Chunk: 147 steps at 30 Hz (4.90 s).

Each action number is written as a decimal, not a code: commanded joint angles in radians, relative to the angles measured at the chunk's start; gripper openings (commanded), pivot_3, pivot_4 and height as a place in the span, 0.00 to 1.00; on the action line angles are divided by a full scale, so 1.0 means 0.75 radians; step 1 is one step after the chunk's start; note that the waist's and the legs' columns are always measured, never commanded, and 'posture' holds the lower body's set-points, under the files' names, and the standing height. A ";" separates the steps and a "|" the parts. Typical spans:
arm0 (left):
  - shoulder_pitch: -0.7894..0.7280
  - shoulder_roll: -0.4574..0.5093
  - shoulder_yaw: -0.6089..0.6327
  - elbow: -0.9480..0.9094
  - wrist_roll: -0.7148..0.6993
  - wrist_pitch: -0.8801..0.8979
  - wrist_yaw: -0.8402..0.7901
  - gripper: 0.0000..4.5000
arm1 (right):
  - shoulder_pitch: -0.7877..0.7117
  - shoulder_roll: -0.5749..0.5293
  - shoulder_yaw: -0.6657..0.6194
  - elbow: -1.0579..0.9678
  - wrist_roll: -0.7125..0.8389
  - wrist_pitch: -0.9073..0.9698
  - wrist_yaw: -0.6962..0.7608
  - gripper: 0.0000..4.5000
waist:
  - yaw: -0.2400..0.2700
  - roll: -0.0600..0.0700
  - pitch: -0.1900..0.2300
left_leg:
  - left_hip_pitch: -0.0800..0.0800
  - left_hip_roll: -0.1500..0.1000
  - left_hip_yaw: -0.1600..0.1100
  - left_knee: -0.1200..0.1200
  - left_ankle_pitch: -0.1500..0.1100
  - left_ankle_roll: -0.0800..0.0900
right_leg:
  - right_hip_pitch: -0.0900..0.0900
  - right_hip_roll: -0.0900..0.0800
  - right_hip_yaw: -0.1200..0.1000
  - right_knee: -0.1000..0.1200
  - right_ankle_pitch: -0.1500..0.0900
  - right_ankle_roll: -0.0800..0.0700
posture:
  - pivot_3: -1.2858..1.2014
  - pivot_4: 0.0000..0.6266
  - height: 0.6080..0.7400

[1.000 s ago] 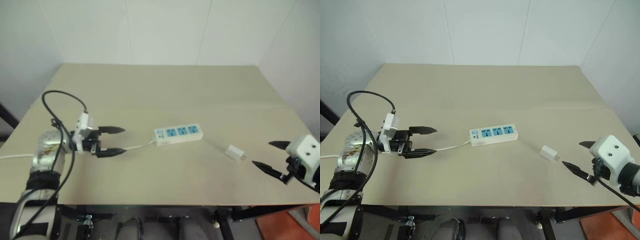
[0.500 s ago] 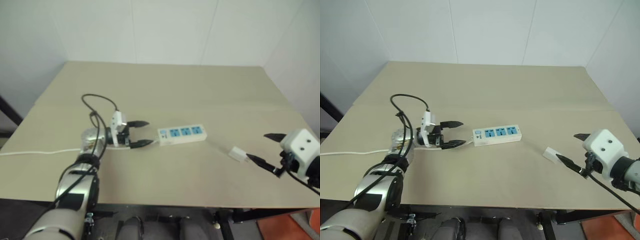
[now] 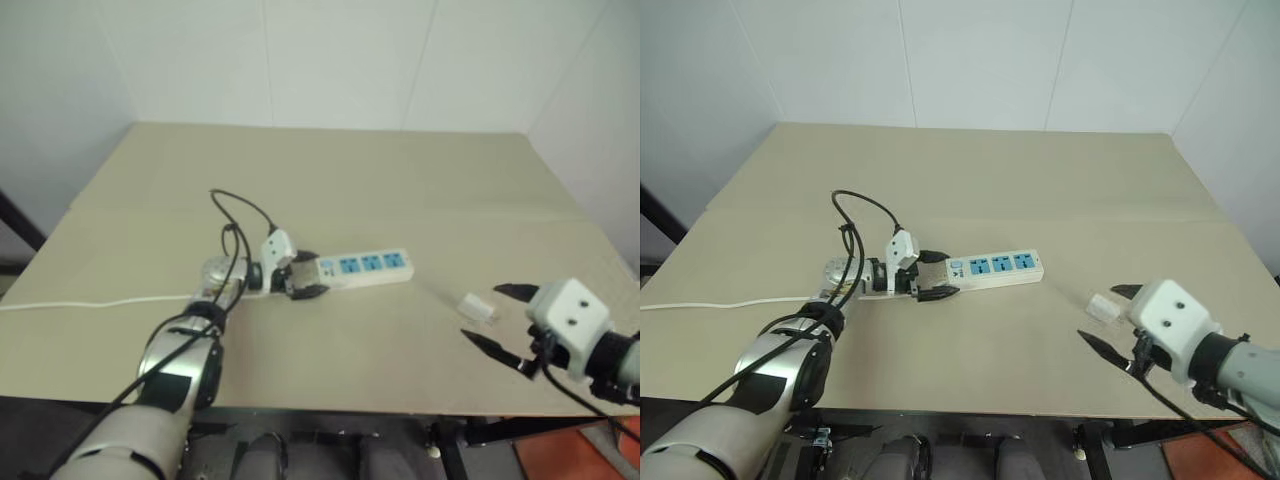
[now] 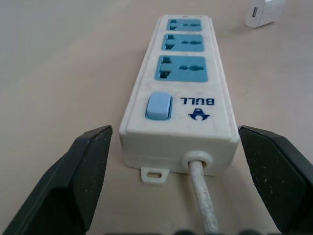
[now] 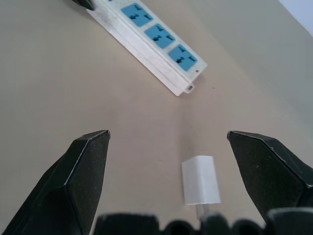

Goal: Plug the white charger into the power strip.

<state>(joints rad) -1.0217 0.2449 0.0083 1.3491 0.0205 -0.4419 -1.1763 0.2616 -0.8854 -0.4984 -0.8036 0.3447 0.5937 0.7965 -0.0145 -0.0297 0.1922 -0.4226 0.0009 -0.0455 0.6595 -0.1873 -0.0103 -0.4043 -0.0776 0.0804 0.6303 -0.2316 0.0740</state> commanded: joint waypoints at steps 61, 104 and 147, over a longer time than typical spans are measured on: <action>0.351 0.138 -0.006 -0.485 -0.335 0.025 -0.484 0.99 | -0.138 0.050 0.425 0.092 -0.244 -0.024 -0.202 1.00 | 0.001 0.001 -0.004 | 0.001 0.001 -0.002 0.001 0.000 0.000 | 0.001 0.000 -0.003 0.000 0.004 -0.008 | 0.52 0.24 1.00; 0.257 0.062 0.027 -0.248 -0.184 -0.136 -0.398 0.72 | -0.332 -0.112 0.379 0.191 -0.163 0.046 0.002 1.00 | 0.001 -0.001 -0.013 | 0.001 0.001 -0.003 0.001 0.000 0.000 | 0.002 0.000 -0.004 0.000 0.002 -0.003 | 0.52 0.24 1.00; 0.326 0.009 -0.072 -0.378 -0.164 -0.108 -0.388 0.72 | -1.743 -0.059 1.672 1.462 -0.652 0.668 0.729 1.00 | 0.003 0.002 -0.014 | -0.008 0.000 -0.008 0.001 0.000 0.000 | -0.008 -0.001 -0.011 0.003 0.008 -0.016 | 0.52 0.24 1.00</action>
<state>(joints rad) -0.7926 0.2655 -0.0179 1.0761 -0.1187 -0.5232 -1.4601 -1.0412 -0.9216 0.7782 0.2900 -0.1343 1.0837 1.3470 -0.0123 -0.0279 0.1817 -0.4287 0.0008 -0.0515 0.6603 -0.1871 -0.0104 -0.4106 -0.0785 0.0721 0.6330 -0.2255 0.0621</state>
